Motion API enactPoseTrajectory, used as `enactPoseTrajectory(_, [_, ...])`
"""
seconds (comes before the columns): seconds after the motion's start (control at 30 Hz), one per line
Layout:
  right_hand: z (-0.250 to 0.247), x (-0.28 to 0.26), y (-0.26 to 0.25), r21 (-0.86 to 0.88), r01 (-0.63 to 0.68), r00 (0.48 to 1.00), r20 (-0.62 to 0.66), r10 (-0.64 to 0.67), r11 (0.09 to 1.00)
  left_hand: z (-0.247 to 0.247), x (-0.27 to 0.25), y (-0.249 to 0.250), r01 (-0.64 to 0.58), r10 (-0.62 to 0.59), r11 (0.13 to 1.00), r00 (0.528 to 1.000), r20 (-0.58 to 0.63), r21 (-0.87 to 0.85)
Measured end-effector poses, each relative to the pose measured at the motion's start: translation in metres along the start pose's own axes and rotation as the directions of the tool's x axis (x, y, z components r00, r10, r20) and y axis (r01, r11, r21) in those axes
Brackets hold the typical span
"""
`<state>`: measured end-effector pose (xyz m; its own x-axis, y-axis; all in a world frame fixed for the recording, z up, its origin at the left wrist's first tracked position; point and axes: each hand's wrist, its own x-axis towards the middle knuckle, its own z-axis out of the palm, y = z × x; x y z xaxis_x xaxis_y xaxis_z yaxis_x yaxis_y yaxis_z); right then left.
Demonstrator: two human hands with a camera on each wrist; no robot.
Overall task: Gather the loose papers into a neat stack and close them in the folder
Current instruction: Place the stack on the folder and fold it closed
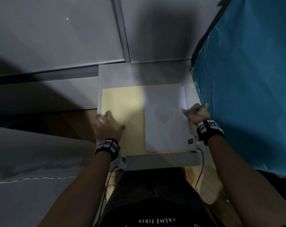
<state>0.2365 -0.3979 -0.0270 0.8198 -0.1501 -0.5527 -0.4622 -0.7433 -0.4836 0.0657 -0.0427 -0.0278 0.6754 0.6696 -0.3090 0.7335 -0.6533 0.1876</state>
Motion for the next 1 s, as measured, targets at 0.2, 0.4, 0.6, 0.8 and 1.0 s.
enactPoseTrajectory(0.2, [0.017, -0.014, -0.002, -0.023, 0.057, 0.998, -0.024, -0.058, 0.998, -0.006, 0.024, -0.022, 0.23, -0.221, 0.972, 0.964, 0.148, -0.05])
enactPoseTrajectory(0.4, [0.022, -0.025, -0.006, -0.017, 0.065, 0.997, -0.045, -0.066, 0.998, -0.002, 0.015, -0.023, 0.479, -0.469, 0.864, 0.878, 0.098, -0.156])
enactPoseTrajectory(0.6, [0.018, -0.022, -0.005, 0.063, -0.013, 1.0, -0.015, 0.014, 0.998, -0.01, 0.012, -0.014, 0.467, -0.454, 0.874, 0.884, 0.113, -0.135])
enactPoseTrajectory(0.8, [0.021, -0.015, -0.001, 0.12, -0.131, 0.988, 0.103, 0.119, 0.984, -0.002, 0.001, -0.002, 0.259, -0.25, 0.962, 0.963, 0.1, -0.09])
enactPoseTrajectory(1.0, [0.023, -0.013, 0.0, 0.194, -0.161, 0.985, 0.088, 0.146, 0.968, -0.006, 0.008, 0.006, 0.207, -0.207, 0.973, 0.978, 0.007, -0.104])
